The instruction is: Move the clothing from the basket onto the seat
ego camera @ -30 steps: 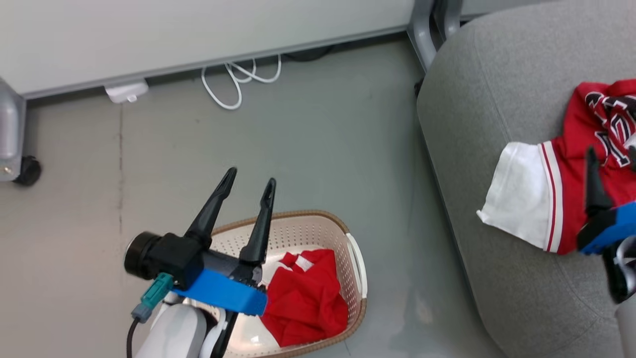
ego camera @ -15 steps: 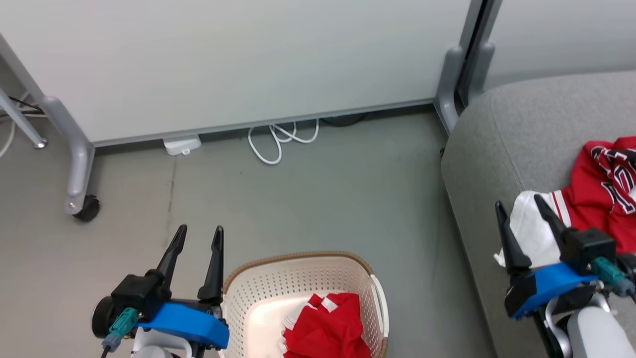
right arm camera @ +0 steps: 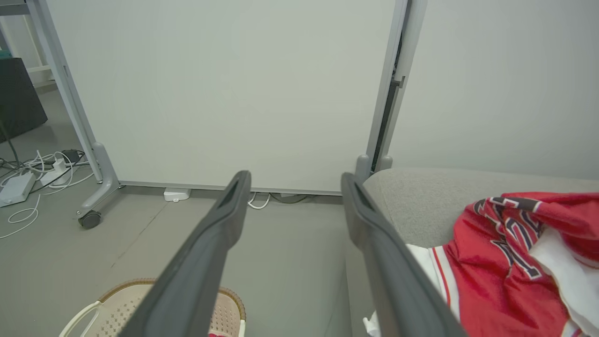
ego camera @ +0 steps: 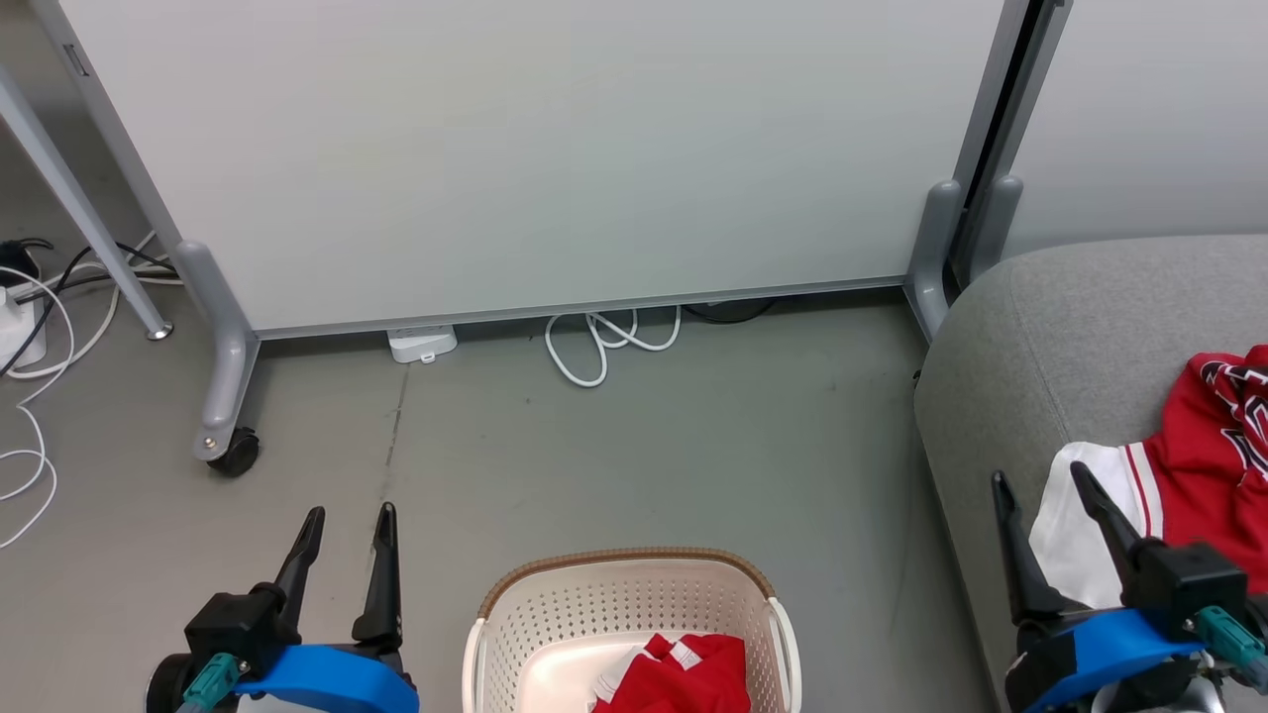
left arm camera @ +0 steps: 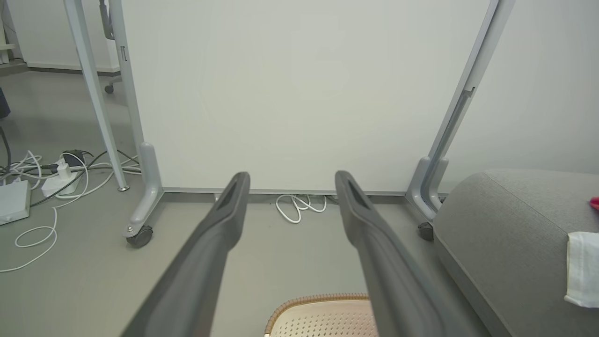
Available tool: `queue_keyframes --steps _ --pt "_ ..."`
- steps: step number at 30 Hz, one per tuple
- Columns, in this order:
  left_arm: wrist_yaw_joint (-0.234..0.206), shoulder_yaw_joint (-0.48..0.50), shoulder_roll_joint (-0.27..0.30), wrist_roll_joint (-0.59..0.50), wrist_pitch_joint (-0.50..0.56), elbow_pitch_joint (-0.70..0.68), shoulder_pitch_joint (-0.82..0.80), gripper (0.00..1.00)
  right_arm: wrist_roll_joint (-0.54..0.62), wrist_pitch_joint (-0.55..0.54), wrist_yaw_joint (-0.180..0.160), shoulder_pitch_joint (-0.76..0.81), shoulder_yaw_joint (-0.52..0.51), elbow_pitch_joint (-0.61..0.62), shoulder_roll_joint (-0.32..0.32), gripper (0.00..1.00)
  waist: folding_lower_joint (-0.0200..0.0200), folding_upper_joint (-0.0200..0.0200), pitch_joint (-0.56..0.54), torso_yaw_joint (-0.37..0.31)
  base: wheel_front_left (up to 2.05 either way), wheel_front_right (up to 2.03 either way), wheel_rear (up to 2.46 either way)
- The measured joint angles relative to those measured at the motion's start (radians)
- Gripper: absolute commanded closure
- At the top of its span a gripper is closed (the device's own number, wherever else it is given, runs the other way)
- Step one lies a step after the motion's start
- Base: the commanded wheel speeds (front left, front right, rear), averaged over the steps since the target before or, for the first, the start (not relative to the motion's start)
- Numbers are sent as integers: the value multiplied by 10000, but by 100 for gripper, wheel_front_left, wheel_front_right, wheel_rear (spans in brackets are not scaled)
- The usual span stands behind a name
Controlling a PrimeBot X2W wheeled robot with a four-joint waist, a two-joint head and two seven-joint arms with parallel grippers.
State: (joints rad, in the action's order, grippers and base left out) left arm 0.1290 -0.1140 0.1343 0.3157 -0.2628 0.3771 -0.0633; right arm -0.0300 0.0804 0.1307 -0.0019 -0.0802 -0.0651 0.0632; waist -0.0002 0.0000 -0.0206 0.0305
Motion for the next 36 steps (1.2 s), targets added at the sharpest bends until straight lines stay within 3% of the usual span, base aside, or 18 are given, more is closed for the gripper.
queue_keyframes --steps 27,36 --pt "0 -311 35 61 0 -96 221 0 -153 274 0 75 58 -364 -111 0 2 0 125 -482 0 0 0" --pt "0 -890 228 184 0 828 -688 0 -433 621 0 -999 355 -209 -115 0 3 0 1472 -1049 0 0 0"
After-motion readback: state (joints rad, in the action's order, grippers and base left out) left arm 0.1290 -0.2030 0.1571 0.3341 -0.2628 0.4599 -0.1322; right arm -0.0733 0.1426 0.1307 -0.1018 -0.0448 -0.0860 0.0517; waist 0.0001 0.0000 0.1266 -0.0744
